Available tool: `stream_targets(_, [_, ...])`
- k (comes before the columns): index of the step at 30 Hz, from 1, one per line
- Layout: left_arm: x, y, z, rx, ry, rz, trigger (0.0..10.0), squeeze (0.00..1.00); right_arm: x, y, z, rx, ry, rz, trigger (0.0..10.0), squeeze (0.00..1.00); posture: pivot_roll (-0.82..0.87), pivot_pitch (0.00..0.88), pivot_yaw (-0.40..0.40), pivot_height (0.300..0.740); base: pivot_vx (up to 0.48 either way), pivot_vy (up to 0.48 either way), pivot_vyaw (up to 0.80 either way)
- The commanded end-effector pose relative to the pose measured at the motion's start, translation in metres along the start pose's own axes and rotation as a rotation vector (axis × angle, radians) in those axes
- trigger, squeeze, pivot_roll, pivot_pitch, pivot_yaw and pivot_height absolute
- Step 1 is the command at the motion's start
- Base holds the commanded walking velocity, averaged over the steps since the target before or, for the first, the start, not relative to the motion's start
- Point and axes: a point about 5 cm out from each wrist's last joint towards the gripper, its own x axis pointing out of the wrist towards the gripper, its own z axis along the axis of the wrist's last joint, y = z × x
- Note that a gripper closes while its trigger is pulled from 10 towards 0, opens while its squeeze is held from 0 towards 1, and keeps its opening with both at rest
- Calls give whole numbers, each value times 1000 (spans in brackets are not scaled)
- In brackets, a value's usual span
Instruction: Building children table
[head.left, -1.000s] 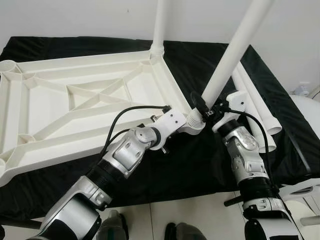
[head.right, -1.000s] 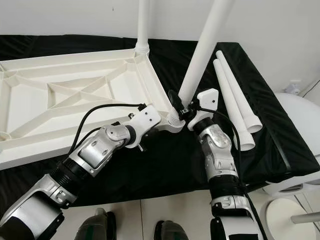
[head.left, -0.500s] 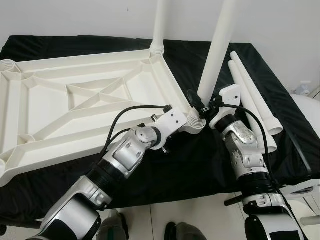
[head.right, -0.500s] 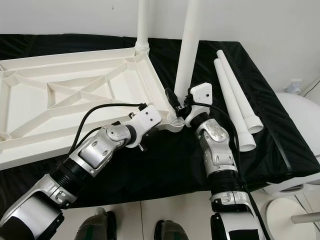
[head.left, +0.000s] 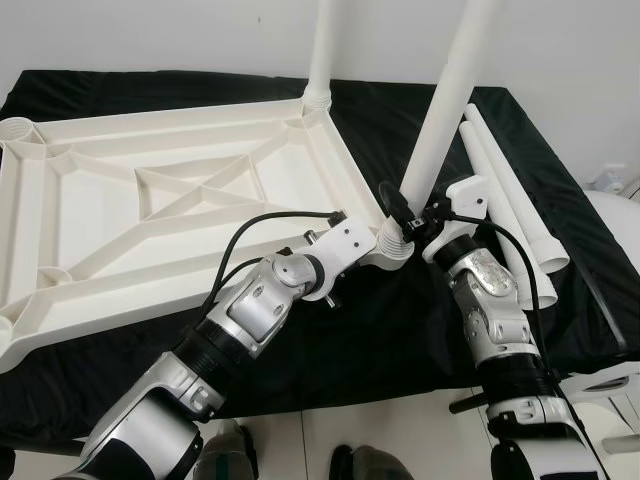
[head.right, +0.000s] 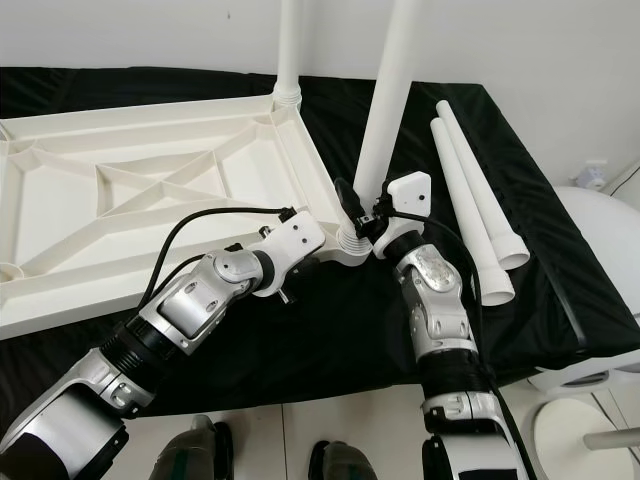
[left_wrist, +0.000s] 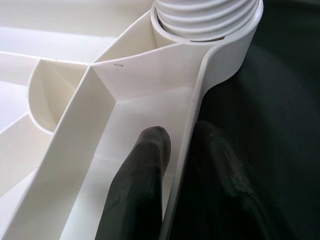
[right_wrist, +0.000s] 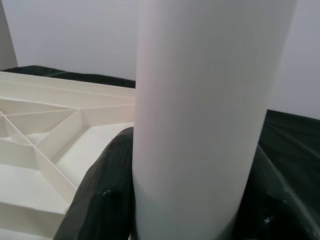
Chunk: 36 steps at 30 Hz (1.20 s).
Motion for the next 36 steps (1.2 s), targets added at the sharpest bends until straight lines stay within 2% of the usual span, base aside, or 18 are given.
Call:
stream_targets(1, [-5,-8,32,80,-119,-109,10000,0,-24,5,-44,97,187,-23,10000,0,-11,85,-50,740,0,0,0])
stream_targets(11, [-5,-7,33,78,-120,-109,10000,0,-34,2,-48,110,201,-62,10000,0,-13,89,-46,740,0,0,0])
stream_targets(20, [-5,-7,34,78,-121,-109,10000,0,-41,-8,-55,123,224,-132,10000,0,-13,93,-46,740,0,0,0])
stream_targets(29, [-6,-7,34,76,-120,-109,10000,0,-39,-1,-52,104,208,-121,10000,0,-11,97,-47,740,0,0,0])
stream_targets(36, [-7,-7,34,72,-121,-111,10000,0,-36,11,-46,97,163,-165,10000,0,-10,104,-45,740,0,0,0])
